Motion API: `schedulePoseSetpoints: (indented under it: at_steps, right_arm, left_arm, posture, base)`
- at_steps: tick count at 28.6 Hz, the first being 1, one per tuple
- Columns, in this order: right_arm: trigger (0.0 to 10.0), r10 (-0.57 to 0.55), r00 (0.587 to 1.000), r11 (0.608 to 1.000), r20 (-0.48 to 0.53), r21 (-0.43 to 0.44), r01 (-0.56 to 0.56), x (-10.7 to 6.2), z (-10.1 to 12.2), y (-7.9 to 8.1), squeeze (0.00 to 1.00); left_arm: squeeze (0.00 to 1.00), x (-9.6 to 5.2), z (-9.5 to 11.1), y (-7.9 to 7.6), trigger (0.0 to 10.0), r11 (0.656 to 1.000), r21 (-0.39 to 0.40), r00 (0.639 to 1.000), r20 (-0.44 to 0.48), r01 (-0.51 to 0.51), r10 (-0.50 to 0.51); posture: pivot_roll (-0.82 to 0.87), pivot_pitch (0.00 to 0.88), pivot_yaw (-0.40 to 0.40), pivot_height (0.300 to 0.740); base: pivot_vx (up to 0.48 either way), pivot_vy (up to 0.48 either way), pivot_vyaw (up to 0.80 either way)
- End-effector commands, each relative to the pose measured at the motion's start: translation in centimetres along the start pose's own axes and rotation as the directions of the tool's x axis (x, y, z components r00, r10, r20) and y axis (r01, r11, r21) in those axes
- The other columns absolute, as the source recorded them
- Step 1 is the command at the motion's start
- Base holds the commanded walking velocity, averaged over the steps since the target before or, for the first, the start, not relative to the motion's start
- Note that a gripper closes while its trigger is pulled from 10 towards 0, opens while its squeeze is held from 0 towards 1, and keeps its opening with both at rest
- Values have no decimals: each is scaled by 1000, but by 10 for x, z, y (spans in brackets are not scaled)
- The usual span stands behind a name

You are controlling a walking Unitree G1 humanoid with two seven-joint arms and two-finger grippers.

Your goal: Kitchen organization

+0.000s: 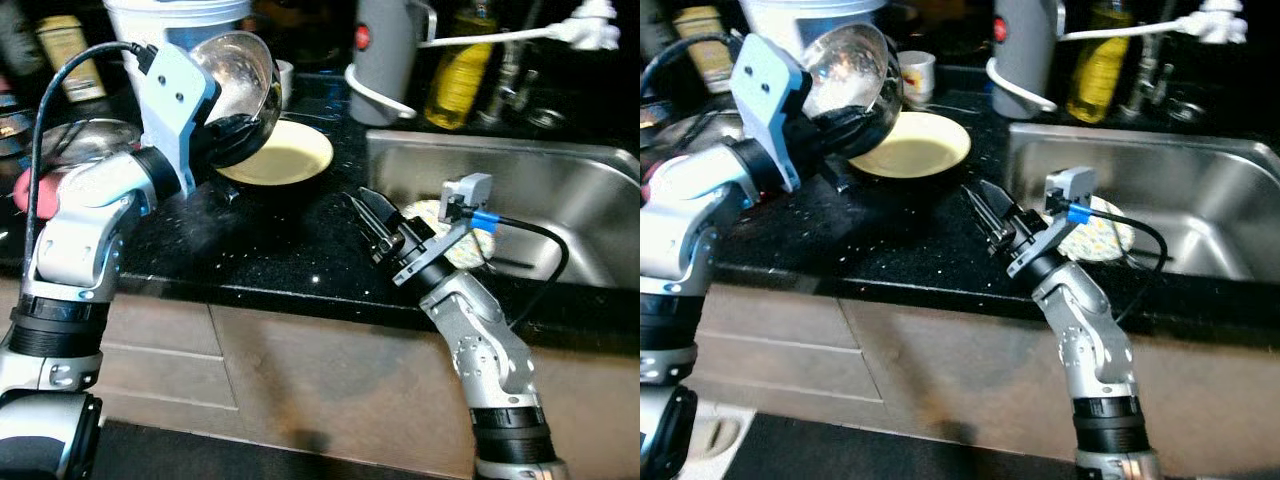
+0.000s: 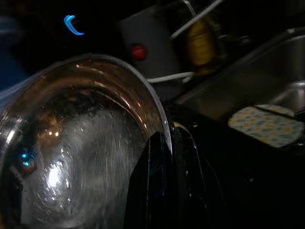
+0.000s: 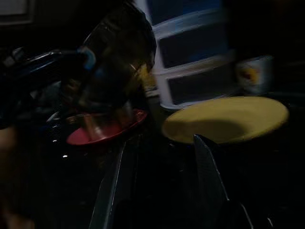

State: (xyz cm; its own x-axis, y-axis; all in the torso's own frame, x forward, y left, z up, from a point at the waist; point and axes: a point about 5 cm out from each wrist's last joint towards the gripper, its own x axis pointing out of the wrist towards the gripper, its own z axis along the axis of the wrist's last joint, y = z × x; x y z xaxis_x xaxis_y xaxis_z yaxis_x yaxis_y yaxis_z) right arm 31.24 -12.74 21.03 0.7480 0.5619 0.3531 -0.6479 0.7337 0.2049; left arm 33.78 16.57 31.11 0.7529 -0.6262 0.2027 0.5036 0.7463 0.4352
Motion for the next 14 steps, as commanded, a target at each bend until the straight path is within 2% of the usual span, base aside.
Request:
schedulePoseSetpoints:
  at_steps: [1, 14]
  right_arm:
    - [10000, -1, 1000, 1000, 13, -9, 1, 0, 2, 0, 0]
    - [10000, -18, 1000, 1000, -15, -15, 18, 3, -2, -1, 0]
  left_arm:
    - [0, -1, 6, 2, 10000, 1000, 20, 1000, 22, -3, 3]
    - [0, 0, 9, 2, 10000, 1000, 22, 999, 35, -2, 2]
  posture:
    - [84, 17, -25, 740]
    - [87, 8, -30, 740]
  base:
    - [0, 0, 794]
    - [0, 0, 32]
